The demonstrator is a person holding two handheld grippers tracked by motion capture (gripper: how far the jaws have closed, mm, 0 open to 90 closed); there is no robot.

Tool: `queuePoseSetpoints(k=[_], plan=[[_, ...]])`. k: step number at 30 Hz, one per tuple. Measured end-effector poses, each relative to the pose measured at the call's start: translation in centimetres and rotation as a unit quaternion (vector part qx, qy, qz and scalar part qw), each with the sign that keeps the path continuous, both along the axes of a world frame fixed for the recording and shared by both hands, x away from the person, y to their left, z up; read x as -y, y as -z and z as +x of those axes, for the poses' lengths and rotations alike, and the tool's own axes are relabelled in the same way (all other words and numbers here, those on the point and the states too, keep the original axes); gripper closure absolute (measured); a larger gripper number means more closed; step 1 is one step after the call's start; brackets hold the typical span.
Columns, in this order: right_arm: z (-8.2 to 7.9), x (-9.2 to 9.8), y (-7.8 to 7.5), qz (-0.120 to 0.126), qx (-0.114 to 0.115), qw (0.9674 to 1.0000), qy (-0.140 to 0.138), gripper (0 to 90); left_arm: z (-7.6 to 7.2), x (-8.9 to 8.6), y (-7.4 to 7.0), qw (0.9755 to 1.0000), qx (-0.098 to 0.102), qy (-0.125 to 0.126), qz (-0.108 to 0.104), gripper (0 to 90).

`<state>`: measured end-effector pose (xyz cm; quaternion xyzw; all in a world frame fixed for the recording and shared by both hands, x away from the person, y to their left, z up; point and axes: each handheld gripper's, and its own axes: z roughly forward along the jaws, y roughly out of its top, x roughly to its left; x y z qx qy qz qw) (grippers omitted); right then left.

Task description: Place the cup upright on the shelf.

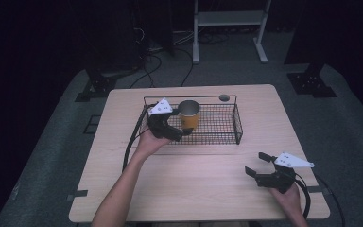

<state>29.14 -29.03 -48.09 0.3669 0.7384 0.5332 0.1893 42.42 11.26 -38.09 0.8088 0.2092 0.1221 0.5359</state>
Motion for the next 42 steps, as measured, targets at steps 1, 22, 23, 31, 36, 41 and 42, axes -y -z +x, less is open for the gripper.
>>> queuePoseSetpoints(k=[1, 22, 23, 31, 36, 41, 42], plan=[[0.0, 0.0, 0.0, 0.0, 0.0, 1.0, 0.0, 13.4, -0.1, -0.1, 0.1, 1.0, 0.0, 0.0, -0.001, 1.4], [0.0, 0.0, 0.0, -0.001, -0.001, 1.0, 0.0, 13.5, -2.8, -1.1, 1.9, 0.9999, -0.002, -0.005, -0.009, 1.4], [0.0, 0.0, 0.0, -0.001, -0.001, 1.0, 0.001, 13.5, -3.0, -1.2, 2.0, 0.9999, 0.0, -0.006, -0.011, 1.5], [0.0, 0.0, 0.0, -0.001, -0.002, 1.0, 0.001, 13.4, -4.4, -1.6, 2.6, 0.9997, 0.003, -0.004, -0.025, 1.5], [0.0, 0.0, 0.0, -0.001, -0.002, 1.0, 0.001, 13.5, -5.0, -1.8, 3.1, 0.9997, 0.002, -0.005, -0.025, 1.5], [0.0, 0.0, 0.0, -0.001, -0.002, 1.0, 0.001, 13.5, -5.6, -2.0, 3.6, 0.9996, 0.004, -0.005, -0.026, 1.4], [0.0, 0.0, 0.0, -0.001, -0.002, 1.0, 0.001, 13.4, -5.7, -2.0, 3.6, 0.9997, 0.002, -0.003, -0.025, 1.4]])
